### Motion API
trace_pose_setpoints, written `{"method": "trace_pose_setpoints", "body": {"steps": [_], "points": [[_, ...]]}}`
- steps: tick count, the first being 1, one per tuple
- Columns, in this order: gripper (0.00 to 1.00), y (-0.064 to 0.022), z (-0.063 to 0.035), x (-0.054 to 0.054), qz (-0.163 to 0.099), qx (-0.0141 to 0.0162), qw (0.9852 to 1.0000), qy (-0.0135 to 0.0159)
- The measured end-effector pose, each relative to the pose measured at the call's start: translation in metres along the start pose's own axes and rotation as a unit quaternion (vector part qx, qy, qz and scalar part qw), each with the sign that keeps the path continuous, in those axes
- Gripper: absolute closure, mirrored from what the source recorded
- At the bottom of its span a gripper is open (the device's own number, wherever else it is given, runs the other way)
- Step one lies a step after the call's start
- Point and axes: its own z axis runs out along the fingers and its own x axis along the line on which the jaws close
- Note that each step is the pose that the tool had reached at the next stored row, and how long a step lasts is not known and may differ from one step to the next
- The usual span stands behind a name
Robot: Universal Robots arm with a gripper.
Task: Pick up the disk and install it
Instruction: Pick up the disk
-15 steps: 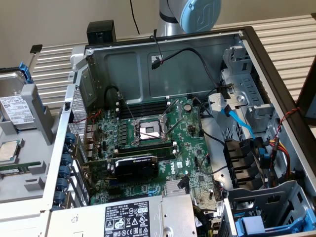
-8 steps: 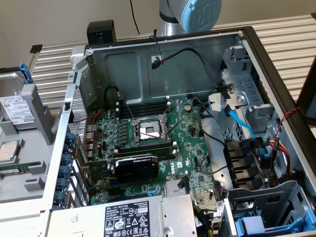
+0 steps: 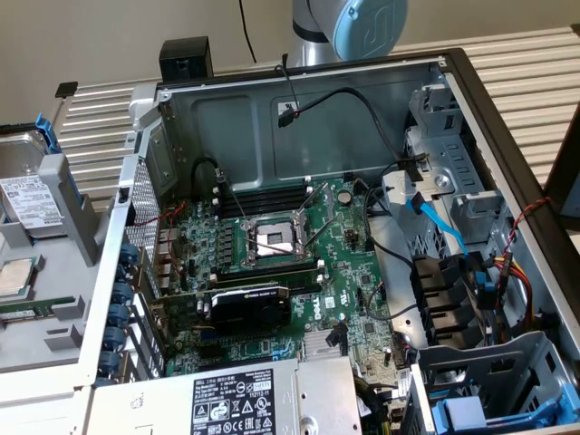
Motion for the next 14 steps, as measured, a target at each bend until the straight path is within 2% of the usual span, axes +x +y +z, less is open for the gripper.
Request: {"method": "trace_pose_setpoints", "body": {"steps": [14], "points": [[0.34,-0.0015,0.0254,0.002,-0.008,-0.0001,1.0,0.0005]]}}
